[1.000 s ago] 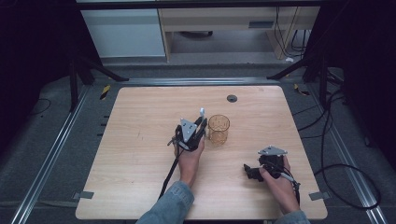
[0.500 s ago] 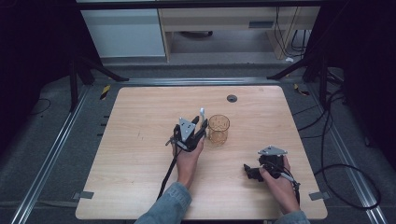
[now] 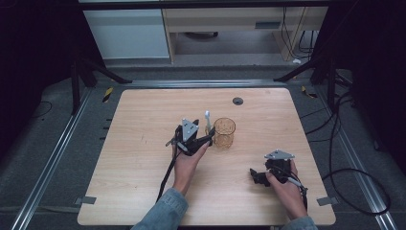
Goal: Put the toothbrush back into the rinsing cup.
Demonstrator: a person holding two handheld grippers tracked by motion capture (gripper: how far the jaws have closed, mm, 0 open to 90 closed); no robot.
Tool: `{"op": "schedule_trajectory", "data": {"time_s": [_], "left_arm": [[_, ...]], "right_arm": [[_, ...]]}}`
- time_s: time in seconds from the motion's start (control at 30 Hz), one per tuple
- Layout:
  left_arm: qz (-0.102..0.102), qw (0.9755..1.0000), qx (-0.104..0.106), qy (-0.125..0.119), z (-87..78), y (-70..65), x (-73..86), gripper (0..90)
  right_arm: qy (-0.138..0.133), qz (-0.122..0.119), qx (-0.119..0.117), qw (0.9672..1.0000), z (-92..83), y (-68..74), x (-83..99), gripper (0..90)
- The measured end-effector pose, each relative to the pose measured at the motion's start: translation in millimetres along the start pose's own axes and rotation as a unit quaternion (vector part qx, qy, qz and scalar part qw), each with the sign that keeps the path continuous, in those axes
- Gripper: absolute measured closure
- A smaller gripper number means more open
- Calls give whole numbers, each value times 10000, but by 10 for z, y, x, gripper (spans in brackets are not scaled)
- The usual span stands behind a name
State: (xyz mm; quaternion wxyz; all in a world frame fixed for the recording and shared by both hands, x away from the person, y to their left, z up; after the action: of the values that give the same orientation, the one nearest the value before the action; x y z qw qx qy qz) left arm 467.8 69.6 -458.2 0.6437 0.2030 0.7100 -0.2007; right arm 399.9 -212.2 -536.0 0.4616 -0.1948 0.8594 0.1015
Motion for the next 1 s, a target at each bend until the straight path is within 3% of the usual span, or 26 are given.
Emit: {"op": "schedule_trajectory", "data": {"time_s": [0.2, 0.53, 0.63, 0.87, 1.0], "left_arm": [[108, 9989, 228, 387, -21, 3, 35, 169], [327, 9963, 368, 711, -75, -1, 46, 123], [489, 9934, 435, 946, -82, 0, 80, 112], [613, 9875, 586, 1326, -143, 8, 153, 94], [669, 9813, 707, 1660, -173, -7, 189, 85]], "right_arm": [[0, 9, -4, 10000, 0, 1, 0, 4], [-1, 2, -5, 10000, 0, 0, 0, 4], [0, 3, -3, 10000, 0, 0, 0, 4], [-1, 3, -4, 10000, 0, 0, 0, 4], [1, 5, -2, 10000, 0, 1, 0, 4]]}}
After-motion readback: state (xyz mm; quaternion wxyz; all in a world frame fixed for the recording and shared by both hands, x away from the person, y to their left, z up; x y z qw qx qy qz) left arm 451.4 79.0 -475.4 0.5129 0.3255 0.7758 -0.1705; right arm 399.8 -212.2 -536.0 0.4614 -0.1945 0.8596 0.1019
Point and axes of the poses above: each handheld gripper's, and its own axes: z roughly forward along the jaws, x roughly out of its underside, y roughly to its left, the point moved 3 cm from there along z, roughly forward along the jaws, and after that the axes turned 10 degrees about -y, right-handed, at the moved point
